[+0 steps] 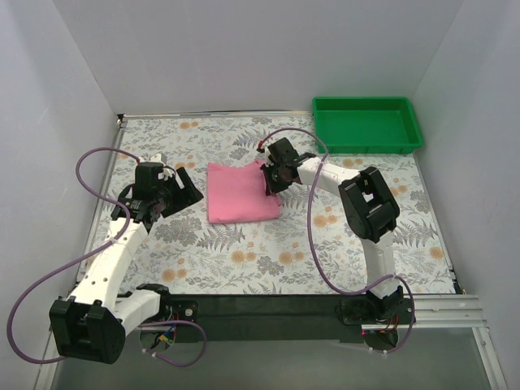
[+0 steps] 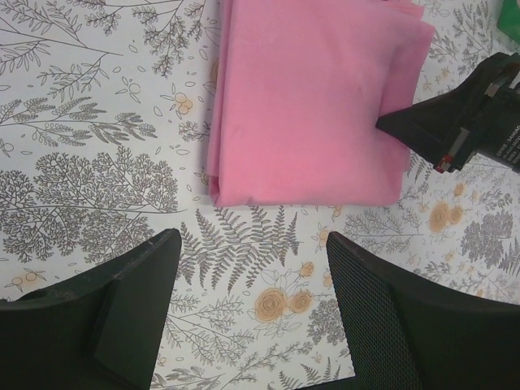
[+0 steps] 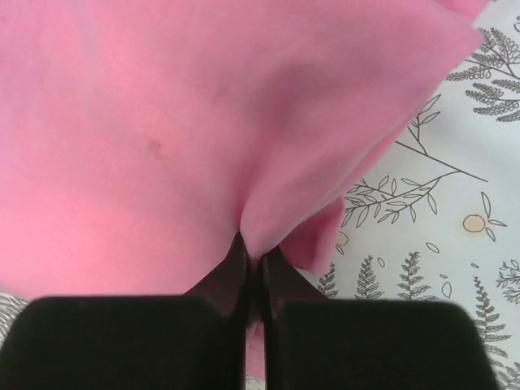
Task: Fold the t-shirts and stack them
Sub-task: Fold the tshirt, then neatly place the folded tshirt to the corner
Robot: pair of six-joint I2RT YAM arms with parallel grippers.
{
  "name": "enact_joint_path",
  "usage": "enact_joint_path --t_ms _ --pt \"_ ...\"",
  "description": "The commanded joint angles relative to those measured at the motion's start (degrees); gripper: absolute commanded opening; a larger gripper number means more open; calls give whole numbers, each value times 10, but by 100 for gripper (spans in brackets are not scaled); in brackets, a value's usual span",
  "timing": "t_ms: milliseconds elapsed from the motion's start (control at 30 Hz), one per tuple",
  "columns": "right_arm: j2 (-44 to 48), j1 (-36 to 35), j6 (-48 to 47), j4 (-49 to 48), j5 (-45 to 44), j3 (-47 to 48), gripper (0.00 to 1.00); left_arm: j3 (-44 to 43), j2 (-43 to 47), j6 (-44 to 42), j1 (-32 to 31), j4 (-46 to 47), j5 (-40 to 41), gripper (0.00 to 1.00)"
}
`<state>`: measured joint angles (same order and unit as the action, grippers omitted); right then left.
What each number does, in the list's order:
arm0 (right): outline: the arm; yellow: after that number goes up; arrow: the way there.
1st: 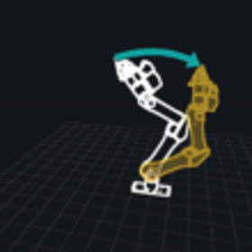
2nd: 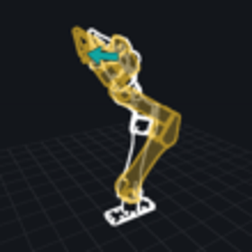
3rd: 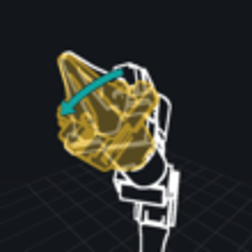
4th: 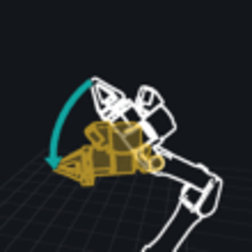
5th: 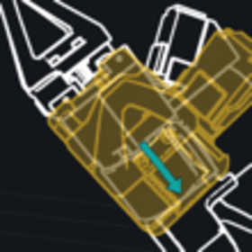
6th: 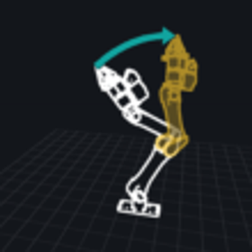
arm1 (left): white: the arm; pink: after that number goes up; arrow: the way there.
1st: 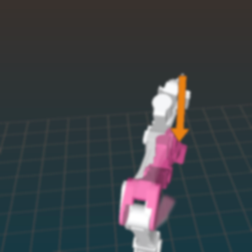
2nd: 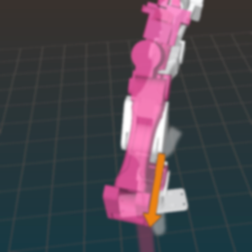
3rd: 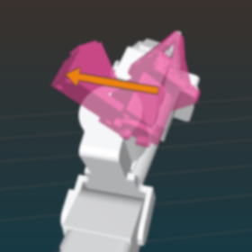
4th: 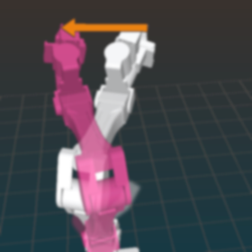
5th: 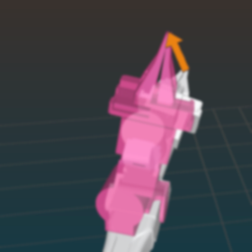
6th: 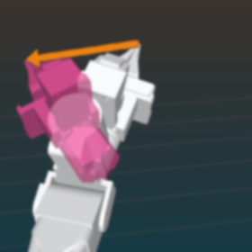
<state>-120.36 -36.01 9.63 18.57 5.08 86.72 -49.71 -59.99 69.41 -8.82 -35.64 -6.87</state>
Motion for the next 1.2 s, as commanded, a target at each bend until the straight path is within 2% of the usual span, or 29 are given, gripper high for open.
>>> enact_joint_path --t_ms 0,167,300,333,367,433,800,1100,1167 --pt "20 15 -50 71 11 -30 1 0 21 -8 -3 -2 -8 67" --pt "99 125 -161 99 3 -103 1 -13 31 -6 -4 -5 -22 67" --pt "142 199 -273 115 -137 -125 1 -26 43 -7 -5 -14 -19 67" --pt "143 209 -286 121 -206 -122 1 -28 51 -7 -5 -15 -17 67" --pt "142 219 -297 125 -232 -117 1 -28 56 -7 -5 -17 -17 67" --pt "136 250 -307 125 -309 -109 1 -29 67 -7 -4 -21 -14 67" --pt "54 400 -339 115 -495 -46 1 2 77 -9 -5 -36 10 67" --pt "29 435 -359 61 -570 -21 2 3 44 -8 -5 -29 0 67" --pt "19 435 -361 50 -588 -10 10 1 38 -9 -5 -26 -4 67"
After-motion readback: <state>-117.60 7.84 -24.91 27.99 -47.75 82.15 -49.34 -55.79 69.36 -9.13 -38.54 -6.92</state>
